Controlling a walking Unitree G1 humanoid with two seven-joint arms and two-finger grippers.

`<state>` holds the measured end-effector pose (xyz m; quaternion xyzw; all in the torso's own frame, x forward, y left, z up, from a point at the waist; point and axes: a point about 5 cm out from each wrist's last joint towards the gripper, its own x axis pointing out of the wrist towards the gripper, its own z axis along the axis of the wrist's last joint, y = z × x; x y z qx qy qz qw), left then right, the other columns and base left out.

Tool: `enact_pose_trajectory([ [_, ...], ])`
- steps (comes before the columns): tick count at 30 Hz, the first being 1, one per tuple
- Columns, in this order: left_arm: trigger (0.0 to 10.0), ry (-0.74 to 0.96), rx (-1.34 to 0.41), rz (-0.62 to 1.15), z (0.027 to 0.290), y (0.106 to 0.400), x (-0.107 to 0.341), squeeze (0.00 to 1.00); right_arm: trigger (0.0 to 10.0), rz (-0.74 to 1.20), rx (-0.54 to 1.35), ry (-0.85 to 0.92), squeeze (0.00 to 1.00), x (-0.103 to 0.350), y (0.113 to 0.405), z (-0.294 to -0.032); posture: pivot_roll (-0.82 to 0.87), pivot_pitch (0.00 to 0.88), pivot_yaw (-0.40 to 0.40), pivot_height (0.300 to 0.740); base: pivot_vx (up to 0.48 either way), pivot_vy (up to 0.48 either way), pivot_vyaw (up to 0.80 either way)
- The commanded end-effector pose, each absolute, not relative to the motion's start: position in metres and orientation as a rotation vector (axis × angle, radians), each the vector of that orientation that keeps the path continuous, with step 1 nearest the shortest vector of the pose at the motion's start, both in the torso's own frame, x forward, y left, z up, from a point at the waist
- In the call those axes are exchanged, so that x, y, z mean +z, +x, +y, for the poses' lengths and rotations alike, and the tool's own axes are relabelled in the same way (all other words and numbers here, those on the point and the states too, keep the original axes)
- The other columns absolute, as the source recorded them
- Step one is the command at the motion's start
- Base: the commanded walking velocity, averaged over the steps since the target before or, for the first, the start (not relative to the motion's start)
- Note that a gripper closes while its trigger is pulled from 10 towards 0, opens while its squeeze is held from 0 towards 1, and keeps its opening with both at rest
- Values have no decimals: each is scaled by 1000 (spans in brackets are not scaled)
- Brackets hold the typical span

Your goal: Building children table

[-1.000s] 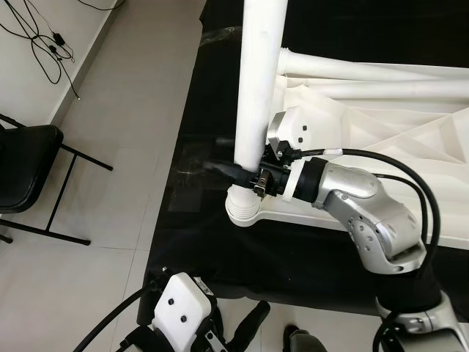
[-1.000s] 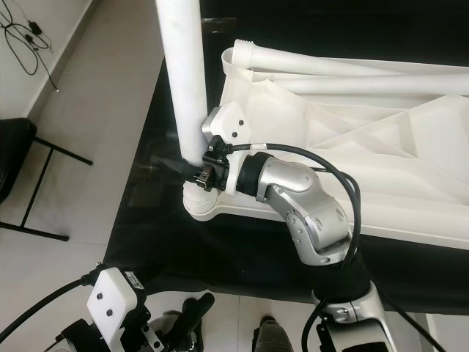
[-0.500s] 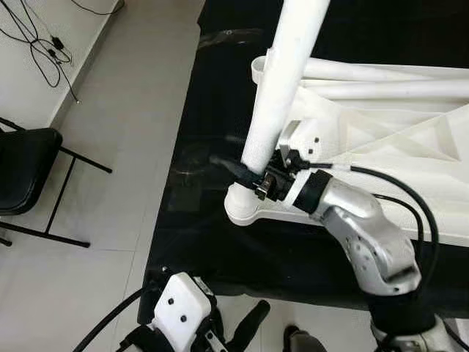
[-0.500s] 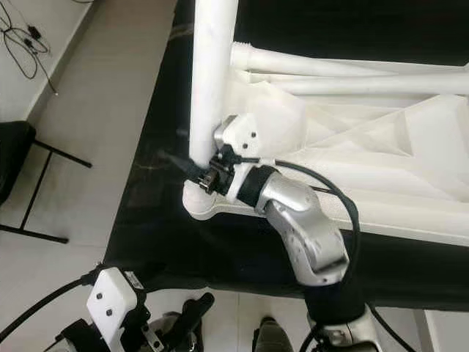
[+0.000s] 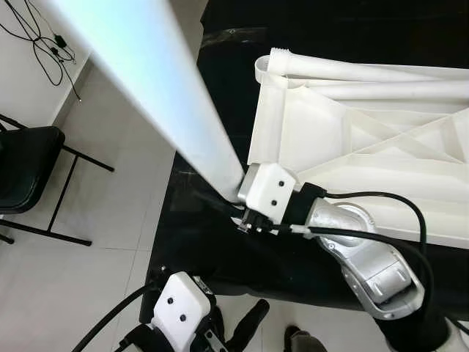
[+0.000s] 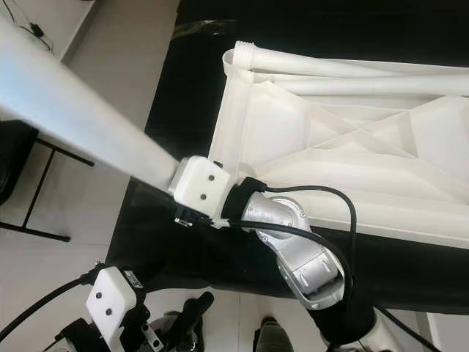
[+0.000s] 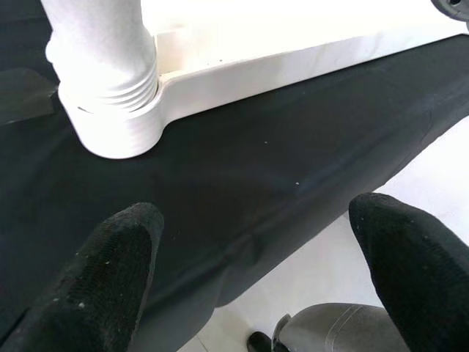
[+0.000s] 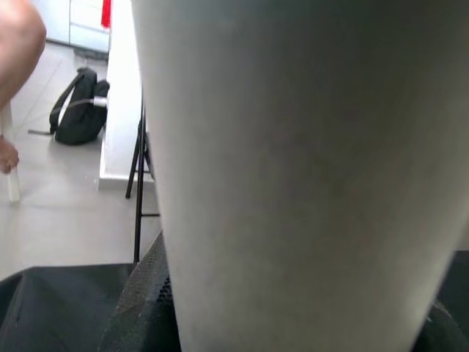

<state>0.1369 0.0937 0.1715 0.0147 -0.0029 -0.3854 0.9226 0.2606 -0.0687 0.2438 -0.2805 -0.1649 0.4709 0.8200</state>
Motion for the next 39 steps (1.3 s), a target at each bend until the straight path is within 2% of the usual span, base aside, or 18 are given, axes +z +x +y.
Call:
enact_pose_trajectory([
  [1, 10000, 38, -781, 13, 94, 135, 168, 0, 10000, 28, 928, -623, 0, 188, 277, -92, 7, 389, 61, 740, 0, 0, 0],
  [4, 10000, 37, -780, 12, 94, 136, 169, 0, 10000, 72, 939, -585, 0, 187, 277, -92, 6, 389, 60, 740, 0, 0, 0],
  [8, 10000, 35, -781, 11, 94, 136, 169, 0, 10000, 192, 931, -293, 0, 189, 283, -91, 3, 388, 57, 740, 0, 0, 0],
  [22, 10000, 36, -779, 10, 94, 135, 169, 0, 10000, 246, 901, 59, 0, 192, 304, -95, 15, 393, 59, 740, 0, 0, 0],
  [25, 10000, 36, -779, 11, 94, 135, 169, 0, 10000, 247, 887, 182, 0, 195, 308, -94, 17, 394, 58, 740, 0, 0, 0],
  [36, 10000, 34, -781, 15, 94, 134, 169, 0, 10000, 266, 829, 350, 0, 195, 309, -94, 14, 390, 63, 740, 0, 0, 0],
  [39, 10000, 33, -784, 15, 94, 135, 168, 0, 10000, 260, 798, 349, 0, 195, 309, -97, 11, 385, 63, 740, 0, 0, 0],
])
